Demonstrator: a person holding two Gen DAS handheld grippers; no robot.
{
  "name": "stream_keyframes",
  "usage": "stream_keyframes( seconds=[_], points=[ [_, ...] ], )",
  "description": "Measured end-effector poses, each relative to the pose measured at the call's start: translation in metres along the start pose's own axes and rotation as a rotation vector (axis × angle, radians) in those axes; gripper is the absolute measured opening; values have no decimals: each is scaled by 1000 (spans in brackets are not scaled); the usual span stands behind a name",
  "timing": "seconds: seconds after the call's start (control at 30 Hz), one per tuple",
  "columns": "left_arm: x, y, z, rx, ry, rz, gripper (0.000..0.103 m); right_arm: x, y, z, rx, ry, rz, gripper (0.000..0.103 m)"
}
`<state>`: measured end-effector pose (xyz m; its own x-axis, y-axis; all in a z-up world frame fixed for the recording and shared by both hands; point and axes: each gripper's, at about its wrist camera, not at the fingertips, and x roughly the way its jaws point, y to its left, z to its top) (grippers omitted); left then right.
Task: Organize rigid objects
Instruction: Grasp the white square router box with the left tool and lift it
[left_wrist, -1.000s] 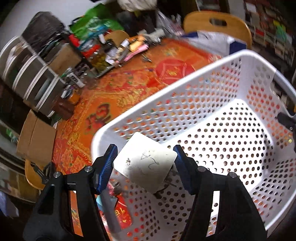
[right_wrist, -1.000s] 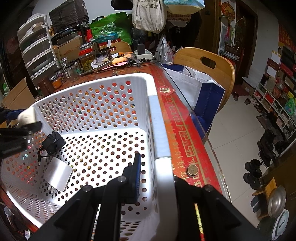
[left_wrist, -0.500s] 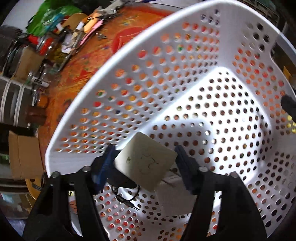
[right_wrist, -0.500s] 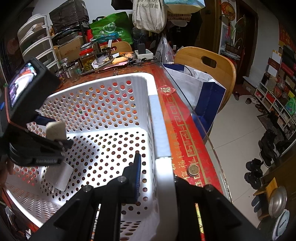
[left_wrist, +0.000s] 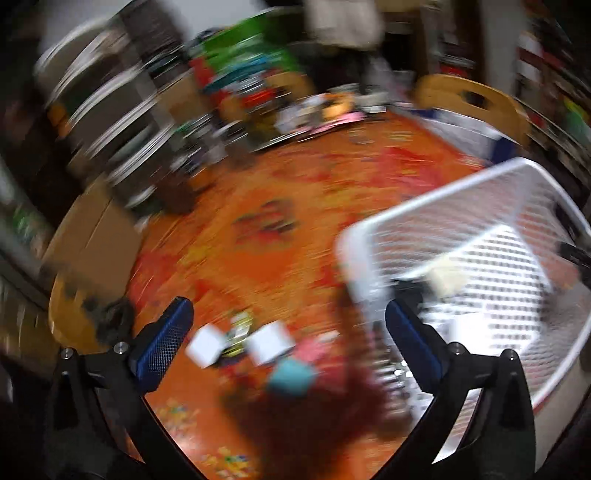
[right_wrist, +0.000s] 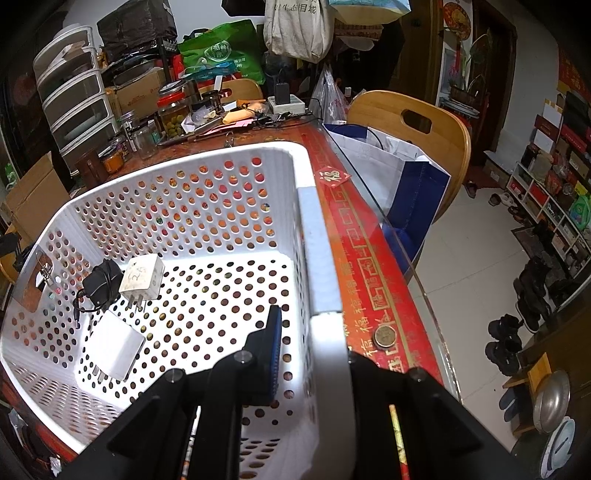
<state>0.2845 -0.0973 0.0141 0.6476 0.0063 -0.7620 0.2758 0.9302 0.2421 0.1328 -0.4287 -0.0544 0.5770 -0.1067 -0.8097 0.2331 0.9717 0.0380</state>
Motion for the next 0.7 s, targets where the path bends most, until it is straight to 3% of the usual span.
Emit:
stream_keyframes(
  seconds=[0.2, 0.3, 0.4, 0.5, 0.57, 0.7],
  points=[
    [100, 100, -37, -210, 162, 41, 103, 1, 0, 1, -3, -3, 0, 14],
    [131, 124, -56, -294, 166, -25, 103, 1, 0, 1, -4, 0, -4, 14],
    [143, 132, -62, -321, 132, -93, 103, 2, 2, 3, -14, 6, -15, 14],
    [140, 136, -69, -333, 103, -37, 101, 2, 1, 2, -14, 4, -19, 14],
    [135, 148, -73, -379, 76, -43, 101, 2, 2, 1, -16, 2, -25, 14],
    [156, 157, -83, -405, 127, -41, 99, 2, 3, 0, -24, 0, -38, 14]
  ],
)
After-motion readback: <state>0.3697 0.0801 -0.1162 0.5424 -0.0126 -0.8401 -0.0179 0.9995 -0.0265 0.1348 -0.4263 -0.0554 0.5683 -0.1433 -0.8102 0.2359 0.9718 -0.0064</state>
